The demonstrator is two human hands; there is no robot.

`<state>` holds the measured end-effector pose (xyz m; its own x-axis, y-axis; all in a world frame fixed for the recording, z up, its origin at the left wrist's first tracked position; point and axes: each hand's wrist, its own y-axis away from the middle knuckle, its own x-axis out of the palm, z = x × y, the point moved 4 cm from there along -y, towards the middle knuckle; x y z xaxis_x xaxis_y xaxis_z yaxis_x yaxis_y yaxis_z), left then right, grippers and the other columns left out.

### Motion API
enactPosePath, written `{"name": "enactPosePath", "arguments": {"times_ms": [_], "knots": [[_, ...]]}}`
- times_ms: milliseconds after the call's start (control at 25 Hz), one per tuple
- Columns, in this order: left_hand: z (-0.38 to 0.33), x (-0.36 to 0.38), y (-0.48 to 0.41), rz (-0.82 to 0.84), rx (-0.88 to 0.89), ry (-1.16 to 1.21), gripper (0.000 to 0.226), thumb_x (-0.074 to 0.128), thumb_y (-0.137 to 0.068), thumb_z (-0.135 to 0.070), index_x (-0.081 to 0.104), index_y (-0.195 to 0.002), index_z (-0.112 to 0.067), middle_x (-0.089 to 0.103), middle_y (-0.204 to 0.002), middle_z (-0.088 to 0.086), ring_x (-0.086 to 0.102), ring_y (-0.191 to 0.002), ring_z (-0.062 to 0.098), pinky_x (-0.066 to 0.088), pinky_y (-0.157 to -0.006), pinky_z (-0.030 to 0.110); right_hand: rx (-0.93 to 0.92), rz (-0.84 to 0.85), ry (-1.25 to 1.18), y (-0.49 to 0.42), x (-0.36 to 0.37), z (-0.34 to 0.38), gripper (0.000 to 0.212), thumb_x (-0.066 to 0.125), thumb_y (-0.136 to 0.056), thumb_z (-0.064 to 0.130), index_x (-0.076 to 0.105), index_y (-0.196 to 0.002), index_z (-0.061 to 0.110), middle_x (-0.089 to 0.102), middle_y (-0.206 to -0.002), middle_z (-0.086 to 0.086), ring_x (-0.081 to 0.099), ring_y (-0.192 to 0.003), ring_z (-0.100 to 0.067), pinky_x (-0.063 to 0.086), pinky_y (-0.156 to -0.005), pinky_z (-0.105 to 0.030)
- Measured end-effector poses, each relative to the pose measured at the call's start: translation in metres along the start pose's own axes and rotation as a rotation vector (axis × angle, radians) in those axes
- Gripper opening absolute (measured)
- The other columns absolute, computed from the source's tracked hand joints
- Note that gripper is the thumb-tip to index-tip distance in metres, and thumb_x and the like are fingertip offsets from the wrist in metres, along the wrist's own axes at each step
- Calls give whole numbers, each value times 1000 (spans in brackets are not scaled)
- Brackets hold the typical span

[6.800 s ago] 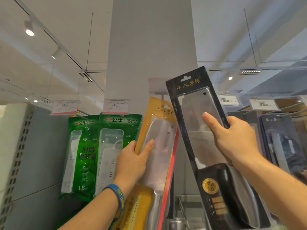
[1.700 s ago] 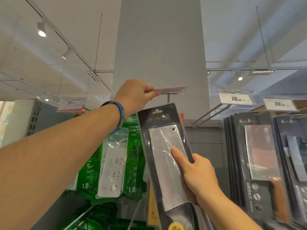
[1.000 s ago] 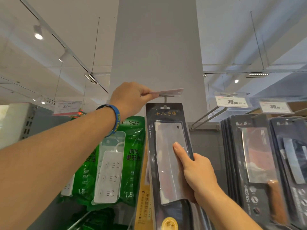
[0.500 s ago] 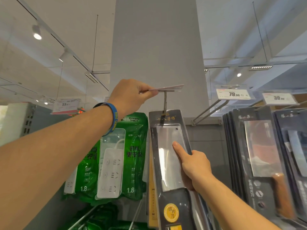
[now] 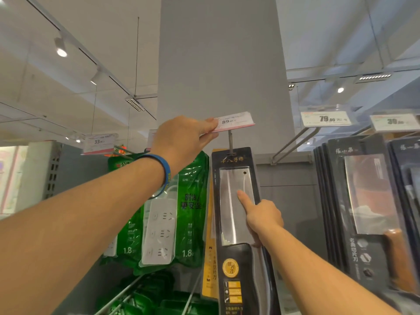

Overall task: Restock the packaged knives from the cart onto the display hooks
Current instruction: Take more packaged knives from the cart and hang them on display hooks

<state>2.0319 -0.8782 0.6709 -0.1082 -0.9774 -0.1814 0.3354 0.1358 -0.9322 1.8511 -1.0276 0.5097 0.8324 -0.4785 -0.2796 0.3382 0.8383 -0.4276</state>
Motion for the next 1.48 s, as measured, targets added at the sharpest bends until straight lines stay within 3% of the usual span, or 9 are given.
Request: {"name": "enactPosePath", "arguments": {"times_ms": [80, 200, 320, 440, 560, 840, 1080, 1240, 1480], "knots": [[-6, 4, 8, 57, -1, -26, 47, 44, -103, -43, 43, -148, -32, 59, -139, -6, 67, -90, 21, 57, -70, 35, -25, 16, 27, 1, 0, 1, 91, 44, -87, 83, 52, -139, 9, 63, -128, -11, 58, -97, -30, 40, -70, -34], [-14, 9, 38, 106, -61, 82, 63, 46, -101, -44, 22, -156, -28, 42, -154, -5, 66, -96, 19, 58, -77, 41, -47, 93, 39, 13, -1, -1, 98, 40, -90, 82, 37, -153, 8, 52, -149, -12, 55, -127, -36, 36, -80, -36], [-17, 14, 90, 74, -237, 343, 57, 50, -98, -44, 34, -151, -31, 57, -136, -12, 66, -90, 7, 53, -78, 33, -112, 117, 142, 47, -13, -26, 77, 46, -91, 76, 47, -138, 15, 63, -127, -4, 61, -107, -28, 43, -77, -36], [-37, 44, 170, 162, -511, 749, 16, 56, -98, -35, 68, -108, -39, 74, -95, -21, 65, -63, -2, 48, -59, 13, -181, 123, 59, 97, -29, -66, 40, 59, -96, 59, 63, -108, 21, 71, -100, 6, 68, -94, -20, 50, -79, -35], [-75, 75, 255, 274, -702, 1025, 20, 58, -98, -23, 73, -88, -32, 73, -71, -8, 54, -45, -2, 41, -48, 11, -175, 256, -174, 153, -53, -106, 25, 67, -98, 38, 65, -79, 22, 74, -73, 2, 67, -57, -12, 51, -60, -27], [-216, 102, 415, 691, -936, 1429, 31, 53, -100, -18, 75, -79, -18, 65, -62, 3, 43, -38, 11, 33, -38, 14, 178, 41, -265, 312, -155, -260, 18, 63, -99, 11, 64, -80, 10, 69, -67, -6, 59, -49, -11, 42, -47, -15], [-344, 85, 546, 1395, -694, 1575, 27, 55, -100, -22, 75, -85, -32, 72, -79, -1, 50, -46, 13, 40, -48, 19, 743, -354, -112, 535, -210, -377, 17, 58, -103, 14, 67, -91, 5, 73, -75, -4, 59, -54, -15, 36, -46, -19], [-426, 36, 624, 1774, -356, 1639, 19, 56, -99, -31, 73, -92, -31, 74, -86, -5, 56, -51, 12, 43, -58, 28, 1034, -610, -32, 686, -232, -387, 18, 58, -104, 20, 67, -94, 8, 73, -80, -3, 61, -56, -14, 33, -49, -26], [-534, -102, 683, 2074, 129, 1685, 17, 53, -101, -13, 69, -95, -14, 70, -81, 8, 51, -38, 5, 31, -39, 13, 1233, -1025, 26, 875, -259, -343, 25, 59, -103, 38, 69, -94, 18, 76, -86, 1, 68, -63, -15, 44, -54, -24]]}}
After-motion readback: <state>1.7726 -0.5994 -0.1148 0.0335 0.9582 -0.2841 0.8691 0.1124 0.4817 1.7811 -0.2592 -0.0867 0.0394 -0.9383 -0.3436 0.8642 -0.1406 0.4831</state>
